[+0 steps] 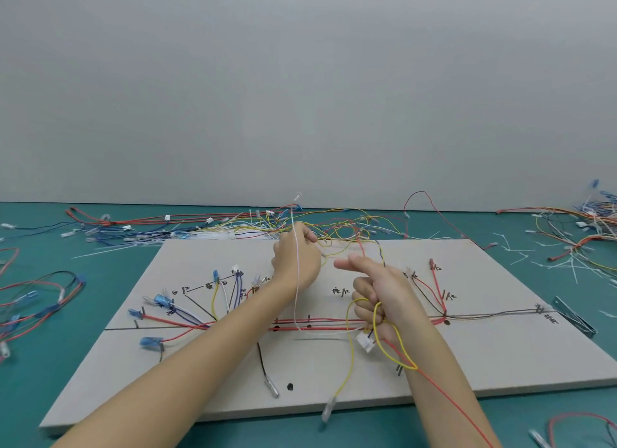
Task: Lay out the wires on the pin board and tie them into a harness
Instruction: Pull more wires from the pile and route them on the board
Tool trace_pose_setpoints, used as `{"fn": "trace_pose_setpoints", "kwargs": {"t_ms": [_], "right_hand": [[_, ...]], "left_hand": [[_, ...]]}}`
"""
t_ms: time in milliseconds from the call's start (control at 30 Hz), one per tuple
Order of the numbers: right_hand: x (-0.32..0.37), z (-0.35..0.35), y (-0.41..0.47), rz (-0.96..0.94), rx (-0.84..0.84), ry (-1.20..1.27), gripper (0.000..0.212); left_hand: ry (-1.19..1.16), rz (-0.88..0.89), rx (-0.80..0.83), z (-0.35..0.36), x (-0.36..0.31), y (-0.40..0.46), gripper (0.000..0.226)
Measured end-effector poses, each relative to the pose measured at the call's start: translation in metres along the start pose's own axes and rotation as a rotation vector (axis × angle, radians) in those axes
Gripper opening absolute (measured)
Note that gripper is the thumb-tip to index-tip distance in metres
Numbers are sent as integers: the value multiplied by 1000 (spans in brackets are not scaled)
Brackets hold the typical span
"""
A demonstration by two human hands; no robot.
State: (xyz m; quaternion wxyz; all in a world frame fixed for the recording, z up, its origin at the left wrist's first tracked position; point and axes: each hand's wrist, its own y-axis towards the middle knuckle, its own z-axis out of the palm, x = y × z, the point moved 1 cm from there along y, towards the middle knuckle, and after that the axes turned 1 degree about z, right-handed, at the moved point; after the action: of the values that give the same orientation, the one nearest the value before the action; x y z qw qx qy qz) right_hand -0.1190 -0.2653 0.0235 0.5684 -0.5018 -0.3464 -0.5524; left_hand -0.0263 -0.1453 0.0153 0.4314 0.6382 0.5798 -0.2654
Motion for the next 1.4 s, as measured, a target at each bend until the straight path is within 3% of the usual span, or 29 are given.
{"fn": "trace_pose_setpoints", "kwargs": {"t_ms": [167, 233, 367, 467, 567, 600, 667, 733, 800, 1000, 1133, 1233, 1400], "right_hand": [[-7, 12, 1, 4, -7, -23, 33], [-6, 13, 1, 7, -21, -29, 34], [-2, 3, 1, -35, -144, -4, 50], [0, -4, 2, -54, -148, -99, 44], [2, -6, 5, -90, -106, -64, 37], [3, -6, 5, -97, -89, -28, 38], [7, -7, 4, -94, -2, 62, 41], [10, -8, 0, -61, 117, 180, 42], [13, -8, -3, -36, 212, 291, 42], [21, -22, -4, -95, 351, 612, 42], [24, -30, -5, -103, 437, 673, 41], [23, -27, -4, -21, 438, 582, 43], [12, -12, -3, 223, 406, 166, 42]], "left_hand": [[8, 243, -61, -6, -10, -34, 39], [-18, 382, 19, -8, -16, -49, 41], [-17, 620, 305, -4, -26, -74, 23], [-248, 553, 350, -6, -25, -77, 21], [-484, 316, 156, -9, -22, -64, 18], [-443, 254, 107, -9, -19, -55, 19], [-241, 213, 189, -8, -12, -34, 28], [54, 299, 354, -7, -2, -14, 40], [276, 400, 413, -4, 3, -1, 44], [535, 478, 373, -3, 18, 16, 22], [390, 456, 258, -14, 30, 24, 35], [140, 440, 240, -6, 22, 23, 33], [-422, 107, 273, 7, -6, 22, 34]]}}
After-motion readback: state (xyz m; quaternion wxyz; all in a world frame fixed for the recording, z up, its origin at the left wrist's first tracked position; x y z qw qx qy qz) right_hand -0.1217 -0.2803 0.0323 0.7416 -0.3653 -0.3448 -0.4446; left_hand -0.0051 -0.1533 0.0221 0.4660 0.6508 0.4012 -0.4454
